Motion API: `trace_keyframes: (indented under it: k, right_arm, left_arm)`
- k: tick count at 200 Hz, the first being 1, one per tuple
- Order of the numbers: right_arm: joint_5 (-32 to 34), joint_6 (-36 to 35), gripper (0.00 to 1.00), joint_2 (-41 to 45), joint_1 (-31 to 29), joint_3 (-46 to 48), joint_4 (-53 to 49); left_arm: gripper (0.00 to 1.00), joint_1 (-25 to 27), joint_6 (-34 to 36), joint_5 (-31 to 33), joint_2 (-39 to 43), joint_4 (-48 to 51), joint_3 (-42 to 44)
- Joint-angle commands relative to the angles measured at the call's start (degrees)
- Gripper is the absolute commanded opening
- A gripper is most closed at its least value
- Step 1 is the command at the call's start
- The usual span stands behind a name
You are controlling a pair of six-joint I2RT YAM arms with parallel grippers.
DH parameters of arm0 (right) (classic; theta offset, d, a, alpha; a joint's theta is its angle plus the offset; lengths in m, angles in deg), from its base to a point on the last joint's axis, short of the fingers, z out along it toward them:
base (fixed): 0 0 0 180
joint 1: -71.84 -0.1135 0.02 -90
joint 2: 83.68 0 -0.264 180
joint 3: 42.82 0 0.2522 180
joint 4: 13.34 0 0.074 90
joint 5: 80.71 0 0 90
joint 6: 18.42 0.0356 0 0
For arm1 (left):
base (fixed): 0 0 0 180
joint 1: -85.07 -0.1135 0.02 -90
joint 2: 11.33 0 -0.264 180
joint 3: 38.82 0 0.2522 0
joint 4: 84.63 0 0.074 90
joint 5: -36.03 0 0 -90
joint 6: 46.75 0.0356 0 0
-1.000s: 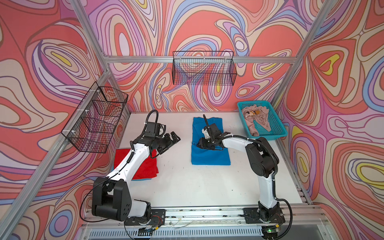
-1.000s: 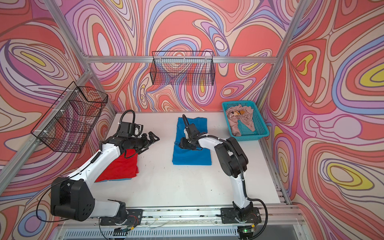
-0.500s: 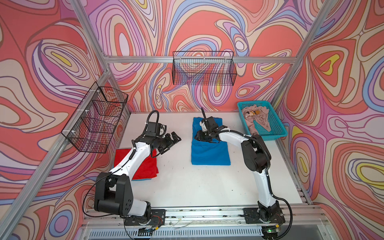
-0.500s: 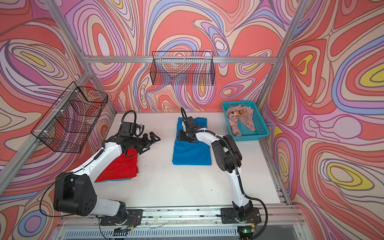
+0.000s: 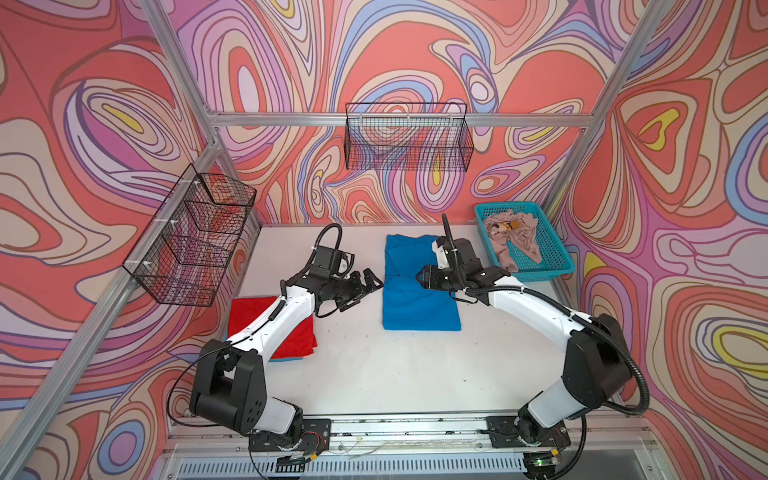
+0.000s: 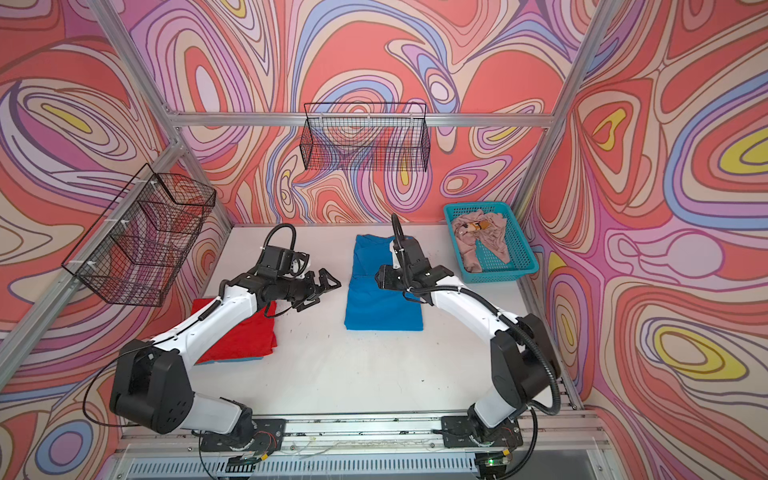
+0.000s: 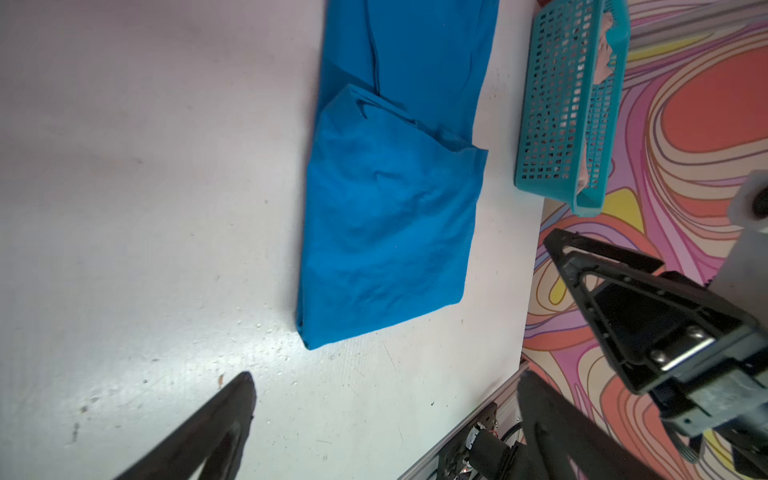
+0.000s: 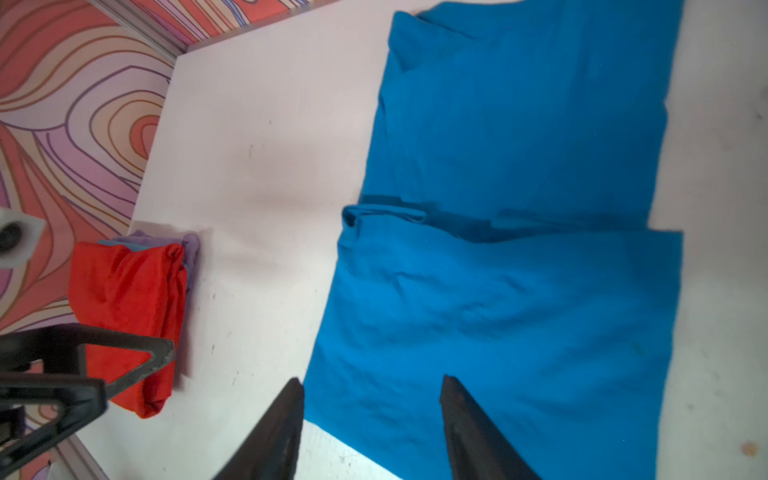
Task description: Fold and stack the t-shirts
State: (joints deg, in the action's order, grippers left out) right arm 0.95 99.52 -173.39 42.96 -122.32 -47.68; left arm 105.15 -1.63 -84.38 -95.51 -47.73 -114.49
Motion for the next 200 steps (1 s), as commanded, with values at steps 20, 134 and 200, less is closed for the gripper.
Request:
trace_keyframes:
  k: [20, 134, 200]
  right_arm:
    - [2.6, 0.8, 0.55, 0.7, 0.1, 8.9, 2.1]
    - [2.5, 2.8, 0.53, -5.3, 1.3, 16.5, 7.7]
    - [-1.4, 8.7, 0.51, -3.5, 1.3, 25.4, 11.3]
  left_arm:
    - [1.0, 5.7, -7.3, 1.4, -8.0, -7.4, -2.6]
    - [1.0, 10.5, -14.2, 2.0, -22.2, -16.9, 0.9]
    - [1.0, 10.9, -16.4, 3.0, -18.2, -20.9, 13.6]
